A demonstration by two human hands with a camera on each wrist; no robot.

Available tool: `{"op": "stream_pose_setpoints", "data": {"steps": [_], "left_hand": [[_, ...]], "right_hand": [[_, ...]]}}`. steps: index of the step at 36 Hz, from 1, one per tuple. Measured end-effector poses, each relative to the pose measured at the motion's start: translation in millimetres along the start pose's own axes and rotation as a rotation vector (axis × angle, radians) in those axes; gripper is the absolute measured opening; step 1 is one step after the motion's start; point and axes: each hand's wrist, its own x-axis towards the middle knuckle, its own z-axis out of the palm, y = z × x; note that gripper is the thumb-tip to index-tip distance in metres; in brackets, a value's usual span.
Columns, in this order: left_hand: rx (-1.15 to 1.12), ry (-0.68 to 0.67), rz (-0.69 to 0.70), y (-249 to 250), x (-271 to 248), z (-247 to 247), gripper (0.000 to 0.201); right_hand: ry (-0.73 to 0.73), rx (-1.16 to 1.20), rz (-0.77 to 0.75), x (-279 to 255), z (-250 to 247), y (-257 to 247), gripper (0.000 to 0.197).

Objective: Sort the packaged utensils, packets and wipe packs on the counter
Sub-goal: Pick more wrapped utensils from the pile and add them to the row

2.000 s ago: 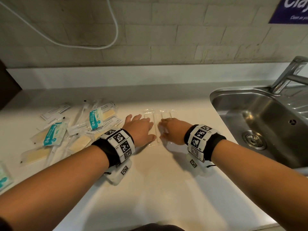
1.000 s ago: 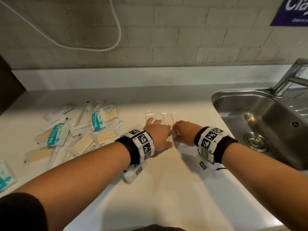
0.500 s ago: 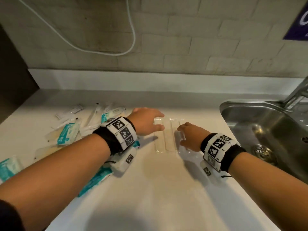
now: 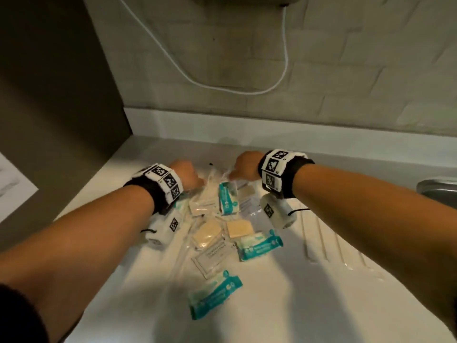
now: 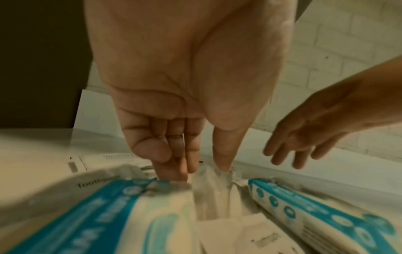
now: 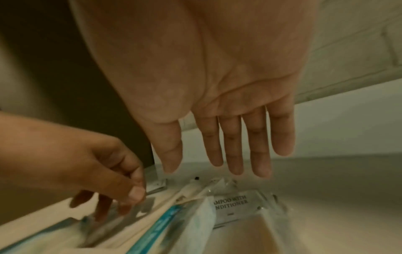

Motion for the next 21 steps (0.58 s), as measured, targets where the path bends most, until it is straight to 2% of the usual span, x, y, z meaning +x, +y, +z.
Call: {"op": "stream_pose_setpoints", "data": {"steps": [2, 4, 7, 11, 15, 18, 21], "left_hand": [[0.036, 0.001, -0.007, -3, 10, 3, 0.054], [0.029, 0.001, -0.012, -6, 19, 7, 0.054], [0.011, -0.011, -0.005, -6, 27, 9, 0.046], [0.004, -0.037, 0.004, -9, 31, 4, 0.040], [-0.011, -0.029, 0.022, -20, 29, -2, 0.036], [-0.069, -0.006, 0.041, -28, 22, -4, 0.027], [-0.188, 0.068, 0.050, -37, 12, -8, 0.032]], "right_hand": [[-0.027, -0.031, 0.037, 37, 2, -5, 0.063], [-0.075, -0.041, 0.079, 41, -3, -16, 0.062], [-0.066, -0.128, 0.063, 42, -2, -27, 0.040], [-0.013, -0.206, 0.043, 62, 5, -33, 0.045], [-0.067, 0.037, 0.063, 69, 3, -45, 0.047], [-0.027, 0.111, 0.099, 71, 6, -49, 0.045], [0.009, 0.166, 0.104, 74, 8, -52, 0.042]]}}
